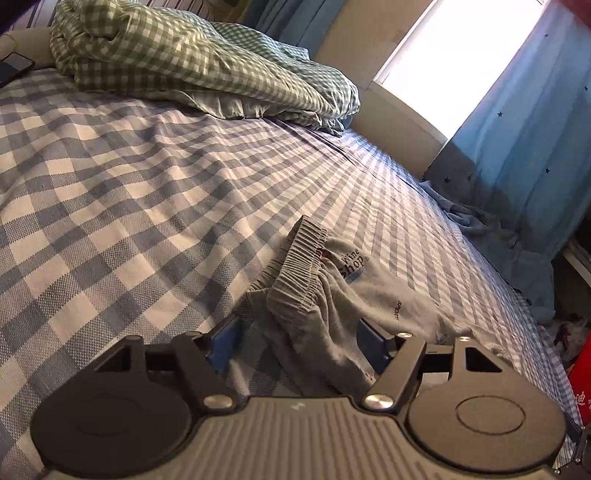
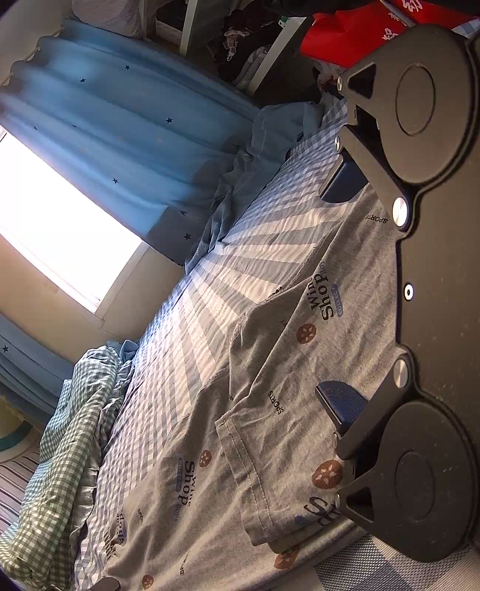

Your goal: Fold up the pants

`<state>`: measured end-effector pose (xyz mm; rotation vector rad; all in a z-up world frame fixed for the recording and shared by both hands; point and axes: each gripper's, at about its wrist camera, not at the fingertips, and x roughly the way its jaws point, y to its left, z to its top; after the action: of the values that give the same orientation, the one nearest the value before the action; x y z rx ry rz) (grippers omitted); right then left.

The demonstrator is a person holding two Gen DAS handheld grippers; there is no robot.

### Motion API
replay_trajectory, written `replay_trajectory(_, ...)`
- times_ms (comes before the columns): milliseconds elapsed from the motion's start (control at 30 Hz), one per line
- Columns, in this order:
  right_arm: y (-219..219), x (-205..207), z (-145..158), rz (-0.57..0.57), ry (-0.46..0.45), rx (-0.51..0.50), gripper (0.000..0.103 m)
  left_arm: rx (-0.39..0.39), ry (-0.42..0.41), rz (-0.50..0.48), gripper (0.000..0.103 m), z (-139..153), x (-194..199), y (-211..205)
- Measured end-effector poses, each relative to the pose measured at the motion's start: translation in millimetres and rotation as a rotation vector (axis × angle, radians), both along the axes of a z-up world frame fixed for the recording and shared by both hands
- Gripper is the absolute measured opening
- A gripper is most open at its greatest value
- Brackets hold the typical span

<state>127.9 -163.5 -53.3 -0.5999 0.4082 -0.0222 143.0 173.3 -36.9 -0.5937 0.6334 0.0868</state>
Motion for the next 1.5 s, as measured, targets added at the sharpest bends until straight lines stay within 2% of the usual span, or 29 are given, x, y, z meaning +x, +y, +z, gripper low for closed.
replay_trajectory(67,0.1,-0.1,0.1,0.0,-0.001,-0.001,0.102,-0.009,0.016,0.021,0.072,1.5,3.1,0.3)
replay_trajectory(200,0.6,-0.1,-0.1,0.0,0.0,0.0,0.102,0.028,0.056,0.054,0.066,3.9,9.8,-3.6)
replay_trajectory(267,0.9,-0.2,-0.1,0.0,-0.001,-0.001,0.102,0.054,0.078,0.075,0.057,5.2,12.6,-5.6)
replay_trajectory(300,0.9,-0.5,0.0,0.0,-0.001,-0.002,0.102,0.059,0.085,0.081,0.056,5.7,13.6,-6.0)
replay_trajectory(367,0.6,-0.7,0.0,0.0,-0.002,-0.004,0.102,0.069,0.103,0.102,0.043,6.8,15.5,-6.4)
replay_trajectory(500,0.7,-0.6,-0.4,0.001,-0.002,-0.005,0.102,0.076,0.129,0.118,0.029,11.0,18.8,-9.6)
replay_trajectory(567,0.6,-0.6,-0.5,0.0,-0.001,-0.004,0.102,0.116,0.135,0.111,0.017,14.9,21.0,-16.1)
replay_trajectory(700,-0.4,0.0,-0.6,0.001,0.0,0.001,0.102,0.219,0.116,0.084,0.012,30.4,23.9,-34.0)
replay_trajectory(833,-7.7,0.3,4.5,0.006,0.001,0.045,0.102,0.309,0.044,0.025,0.011,59.6,24.2,-55.6)
replay_trajectory(900,-18.0,-2.0,11.9,0.007,-0.016,0.109,0.102,0.364,0.002,-0.016,0.011,78.7,25.8,-71.6)
replay_trajectory(1033,-52.4,-19.1,34.1,-0.036,-0.112,0.282,0.102,0.465,-0.094,-0.141,0.011,118.2,32.0,-117.6)
replay_trajectory(1100,-72.0,-26.5,39.5,-0.076,-0.127,0.311,0.102,0.514,-0.155,-0.224,0.011,135.9,33.4,-152.1)
replay_trajectory(1200,-103.9,-39.8,42.6,-0.148,-0.149,0.29,0.102,0.583,-0.249,-0.368,0.011,154.4,29.9,-210.4)
replay_trajectory(1300,-135.7,-59.3,36.6,-0.237,-0.165,0.179,0.102,0.648,-0.338,-0.532,0.011,157.9,17.0,-279.4)
replay_trajectory(1400,-170.1,-78.8,29.7,-0.316,-0.164,0.104,0.102,0.67,-0.364,-0.697,0.012,143.8,6.1,-340.0)
replay_trajectory(1500,-203.2,-97.7,21.2,-0.401,-0.148,0.075,0.102,0.715,-0.353,-0.841,0.012,109.4,-4.8,-397.6)
